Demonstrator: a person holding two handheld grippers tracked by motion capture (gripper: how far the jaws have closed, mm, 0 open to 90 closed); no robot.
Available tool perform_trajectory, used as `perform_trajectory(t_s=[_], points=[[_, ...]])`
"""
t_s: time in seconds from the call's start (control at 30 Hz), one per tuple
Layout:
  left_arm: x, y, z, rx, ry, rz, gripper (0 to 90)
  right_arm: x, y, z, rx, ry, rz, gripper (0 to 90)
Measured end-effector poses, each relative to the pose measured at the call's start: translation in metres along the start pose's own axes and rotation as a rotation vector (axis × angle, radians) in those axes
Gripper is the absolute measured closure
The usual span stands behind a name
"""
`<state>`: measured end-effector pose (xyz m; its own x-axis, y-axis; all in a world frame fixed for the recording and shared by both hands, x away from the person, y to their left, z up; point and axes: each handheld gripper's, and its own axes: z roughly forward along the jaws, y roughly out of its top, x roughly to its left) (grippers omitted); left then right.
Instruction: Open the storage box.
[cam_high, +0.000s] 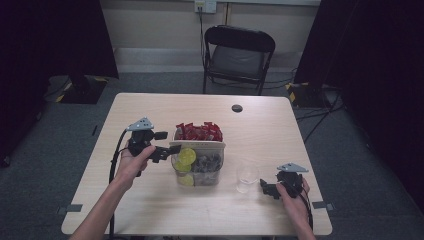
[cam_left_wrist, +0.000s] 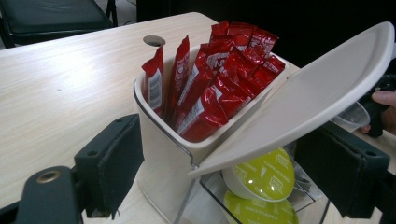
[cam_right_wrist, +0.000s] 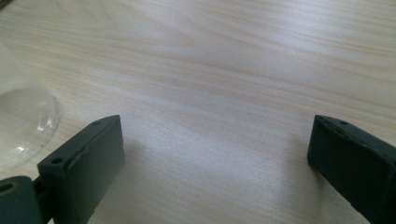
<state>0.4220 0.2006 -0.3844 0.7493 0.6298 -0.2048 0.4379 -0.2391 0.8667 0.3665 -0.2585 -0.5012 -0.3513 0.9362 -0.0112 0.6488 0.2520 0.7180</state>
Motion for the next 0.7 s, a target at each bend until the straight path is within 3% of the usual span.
perform_trajectory(t_s=[0.3,0.4,0.7], points=[[0.0036,0.0013,0.0018,0.000,0.009,-0.015,15.9,0.0000,0.0000,0.0000,0.000,0.000,0.000,3.4],[0.0050,0.0002,0.0005,-0.025,0.006,-0.030,15.6,0.0000,0.0000,0.0000,0.000,0.000,0.000,3.4],[0.0102,-0.0048,0.0014,-0.034,0.050,-0.051,15.7,0.0000,0.0000,0.0000,0.000,0.000,0.000,3.4]])
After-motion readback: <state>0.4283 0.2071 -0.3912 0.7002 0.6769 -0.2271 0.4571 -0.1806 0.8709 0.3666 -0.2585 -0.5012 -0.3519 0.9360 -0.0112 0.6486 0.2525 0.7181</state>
